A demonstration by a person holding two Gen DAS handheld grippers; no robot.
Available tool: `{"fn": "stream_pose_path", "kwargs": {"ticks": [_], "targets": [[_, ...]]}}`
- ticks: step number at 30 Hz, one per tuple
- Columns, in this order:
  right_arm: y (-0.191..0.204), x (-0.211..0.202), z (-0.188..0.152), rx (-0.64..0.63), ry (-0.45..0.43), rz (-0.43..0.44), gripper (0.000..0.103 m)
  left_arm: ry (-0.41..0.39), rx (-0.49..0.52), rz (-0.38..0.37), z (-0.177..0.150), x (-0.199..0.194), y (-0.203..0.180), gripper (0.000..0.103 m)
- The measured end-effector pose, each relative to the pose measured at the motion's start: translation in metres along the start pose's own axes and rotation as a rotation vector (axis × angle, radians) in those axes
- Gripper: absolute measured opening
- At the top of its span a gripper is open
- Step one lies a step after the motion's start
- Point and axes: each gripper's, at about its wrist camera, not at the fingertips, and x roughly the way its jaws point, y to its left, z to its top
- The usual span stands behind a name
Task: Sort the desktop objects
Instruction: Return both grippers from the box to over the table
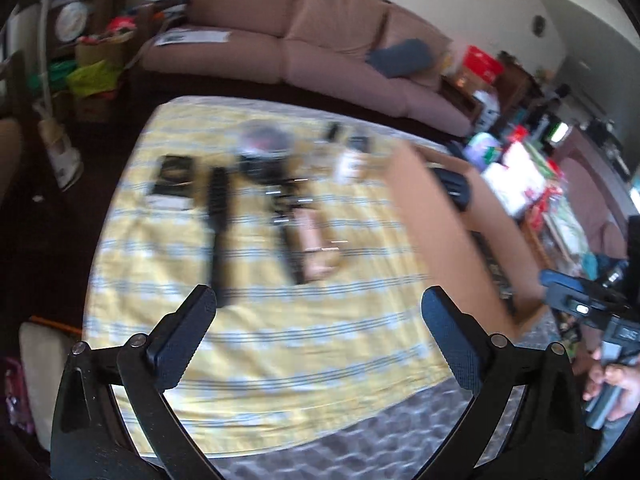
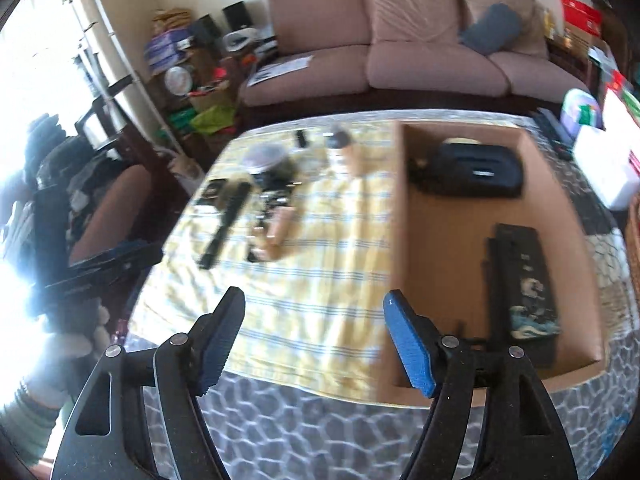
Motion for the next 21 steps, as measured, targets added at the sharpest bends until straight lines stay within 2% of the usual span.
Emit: {"fn": "stream_pose_path", "kwargs": {"ticks": [5,10,21], "targets": [[0.037,0.033,0.000,-0.029,0.022,0.037,0.075,0.011,-0.021,0.072,-0.001,0.003,0.053,0.103],[0.062,0.066,-0.001,-0.044,0.046,0.055,0.075,0.036,-0.024,0.107,-0.002,0.018,0.085,0.103],[0.082,0.114,-0.010,-0.059,-0.013,0.047,0.075,0.085,0.082,0.132,-0.001,0.076,0.077,0.103]]}}
